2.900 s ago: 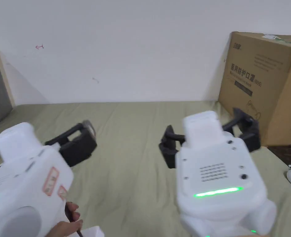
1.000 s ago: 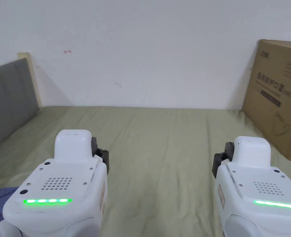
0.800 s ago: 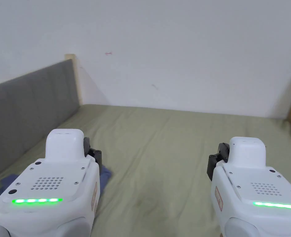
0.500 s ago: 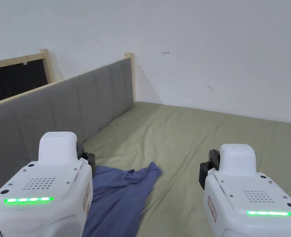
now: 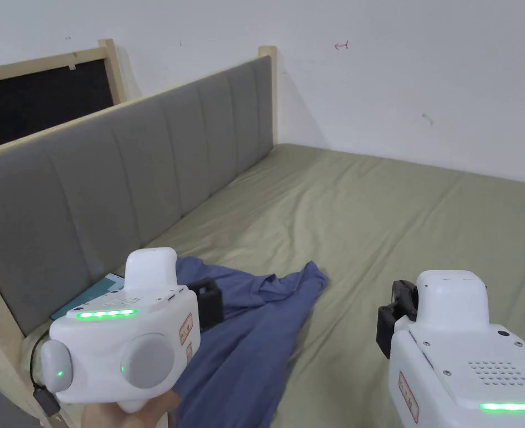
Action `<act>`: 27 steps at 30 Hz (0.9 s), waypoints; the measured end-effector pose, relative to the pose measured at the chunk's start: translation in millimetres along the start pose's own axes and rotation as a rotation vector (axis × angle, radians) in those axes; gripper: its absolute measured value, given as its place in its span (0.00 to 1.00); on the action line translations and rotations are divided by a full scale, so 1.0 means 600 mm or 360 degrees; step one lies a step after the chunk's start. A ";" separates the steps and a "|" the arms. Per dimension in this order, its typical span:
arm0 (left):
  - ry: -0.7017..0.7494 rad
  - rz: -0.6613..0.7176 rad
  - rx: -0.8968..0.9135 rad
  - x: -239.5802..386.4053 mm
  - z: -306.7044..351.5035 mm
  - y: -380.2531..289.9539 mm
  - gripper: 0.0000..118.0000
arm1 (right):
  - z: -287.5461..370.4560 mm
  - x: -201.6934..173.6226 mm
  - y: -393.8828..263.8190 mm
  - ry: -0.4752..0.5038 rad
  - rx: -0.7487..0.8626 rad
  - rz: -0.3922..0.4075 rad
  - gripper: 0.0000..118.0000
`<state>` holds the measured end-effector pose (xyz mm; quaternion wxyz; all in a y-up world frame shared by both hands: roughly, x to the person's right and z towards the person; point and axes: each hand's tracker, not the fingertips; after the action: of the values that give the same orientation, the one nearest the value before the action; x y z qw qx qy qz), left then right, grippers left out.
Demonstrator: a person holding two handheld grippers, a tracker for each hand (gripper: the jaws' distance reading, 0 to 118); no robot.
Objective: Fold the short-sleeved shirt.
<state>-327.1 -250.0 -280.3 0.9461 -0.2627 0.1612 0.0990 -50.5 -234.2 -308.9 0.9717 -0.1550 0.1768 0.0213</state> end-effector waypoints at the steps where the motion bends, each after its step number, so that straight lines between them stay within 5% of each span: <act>1: 0.0005 0.0005 -0.0059 -0.001 -0.024 -0.005 0.77 | -0.009 0.002 -0.006 0.0000 -0.0028 -0.0003 0.01; 4: 0.0006 0.0028 -0.0176 -0.004 -0.099 -0.021 0.99 | -0.039 0.006 -0.022 -0.0008 -0.0095 0.0025 0.01; 15: -0.0037 0.0045 -0.0655 0.023 -0.347 -0.085 0.99 | -0.137 0.046 -0.081 -0.0063 -0.0320 -0.0004 0.01; 20: -0.0065 -0.0273 -0.0866 0.055 -0.397 -0.119 0.95 | -0.149 0.060 -0.103 -0.0088 -0.0398 -0.0021 0.01; 24: -0.0090 -0.0193 -0.0821 0.039 -0.379 -0.094 0.78 | -0.154 0.067 -0.119 -0.0096 -0.0457 -0.0057 0.01; 26: -0.0040 -0.0177 -0.0786 0.025 -0.369 -0.078 0.41 | -0.155 0.071 -0.125 -0.0099 -0.0491 -0.0103 0.01; 27: -0.0025 -0.0162 -0.0787 0.017 -0.370 -0.076 0.12 | -0.154 0.073 -0.126 -0.0099 -0.0501 -0.0137 0.01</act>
<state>-361.1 -404.8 -442.7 0.8581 -0.4932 0.1114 0.0896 -33.2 -335.2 -384.5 0.9404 -0.3121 0.1345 0.0119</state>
